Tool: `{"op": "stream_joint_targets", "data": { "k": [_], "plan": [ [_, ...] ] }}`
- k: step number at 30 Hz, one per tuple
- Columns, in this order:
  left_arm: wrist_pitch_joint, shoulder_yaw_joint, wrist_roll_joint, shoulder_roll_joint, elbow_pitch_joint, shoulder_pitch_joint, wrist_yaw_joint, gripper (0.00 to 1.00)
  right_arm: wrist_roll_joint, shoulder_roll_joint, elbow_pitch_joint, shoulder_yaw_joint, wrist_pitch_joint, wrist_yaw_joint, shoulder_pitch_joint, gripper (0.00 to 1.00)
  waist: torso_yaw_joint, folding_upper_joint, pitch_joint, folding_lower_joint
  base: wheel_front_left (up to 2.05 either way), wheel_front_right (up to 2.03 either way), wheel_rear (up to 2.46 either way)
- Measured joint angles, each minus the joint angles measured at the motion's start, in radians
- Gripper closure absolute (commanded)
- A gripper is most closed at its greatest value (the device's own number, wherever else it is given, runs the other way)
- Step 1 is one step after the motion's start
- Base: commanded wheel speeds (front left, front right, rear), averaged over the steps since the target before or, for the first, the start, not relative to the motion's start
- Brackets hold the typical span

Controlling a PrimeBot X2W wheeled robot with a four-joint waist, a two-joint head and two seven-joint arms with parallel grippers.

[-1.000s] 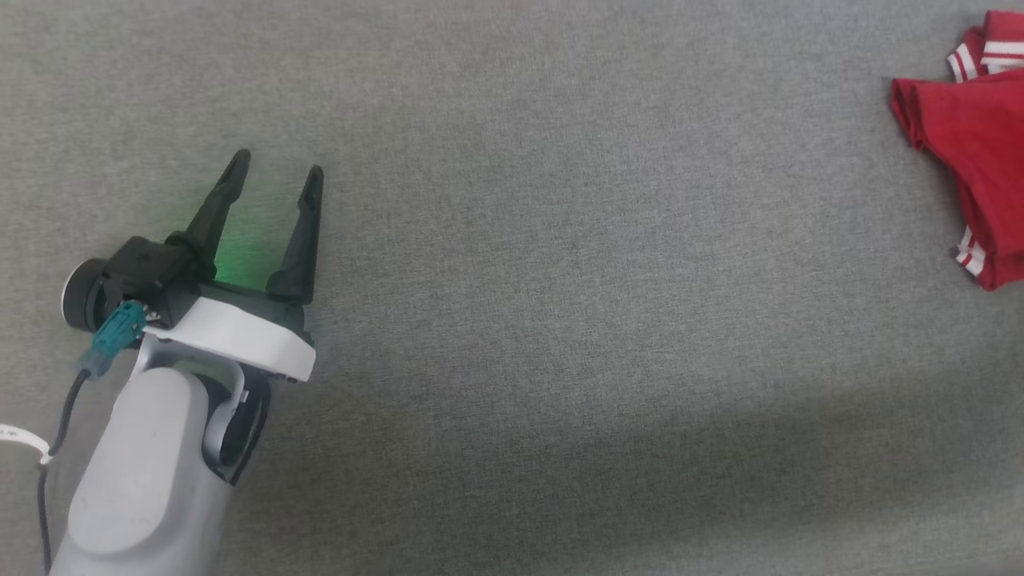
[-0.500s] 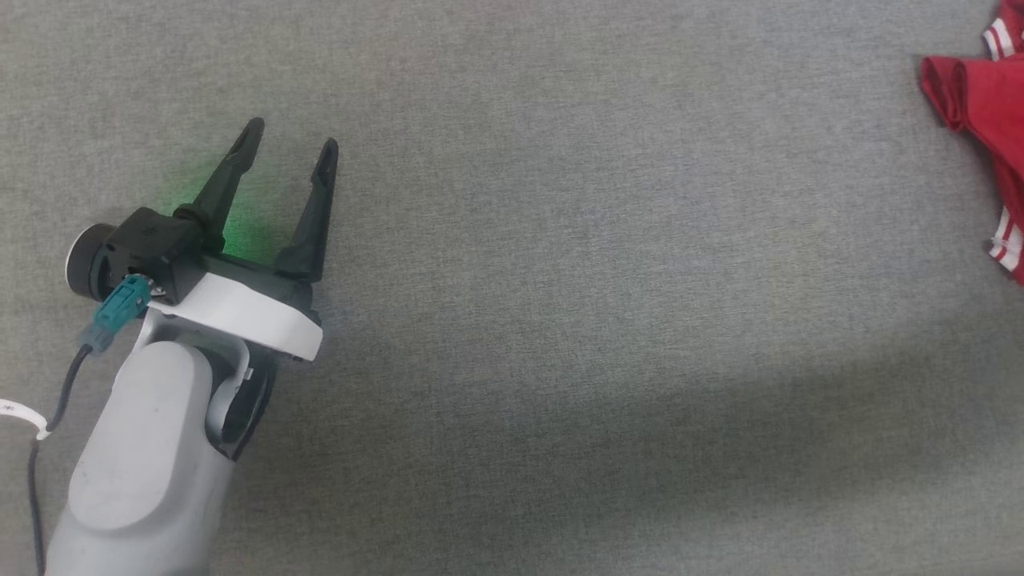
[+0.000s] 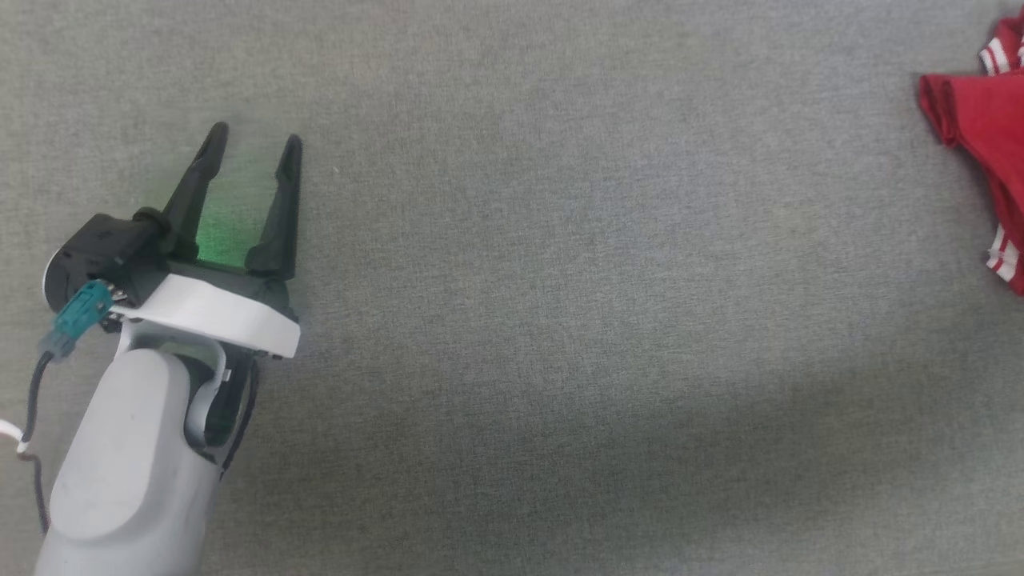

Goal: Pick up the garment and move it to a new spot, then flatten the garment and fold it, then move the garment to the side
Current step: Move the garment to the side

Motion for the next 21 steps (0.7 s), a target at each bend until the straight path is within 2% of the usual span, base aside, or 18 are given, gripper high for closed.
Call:
{"op": "stream_joint_targets", "data": {
  "k": [7, 15, 21],
  "plan": [
    [0.0, 0.02, -0.03, 0.001, 0.039, 0.042, 0.0, 0.0, 0.039, 0.008, -0.026, 0.041, -0.042, 0.0, 0.003, 0.0, 0.003, 0.0, -0.06, 0.0, 0.0, 0.0, 0.0],
    [0.0, 0.049, -0.05, 0.002, 0.047, 0.092, 0.0, 0.0, 0.083, 0.046, -0.067, 0.085, -0.097, 0.0, 0.044, 0.0, 0.017, 0.0, -0.139, 0.0, 0.0, 0.0, 0.0],
    [0.0, 0.095, -0.059, -0.001, 0.049, 0.159, 0.0, 0.0, 0.117, 0.111, -0.105, 0.122, -0.167, 0.0, 0.116, 0.0, 0.036, 0.0, -0.22, 0.0, 0.0, 0.0, 0.0]
  ]
}}
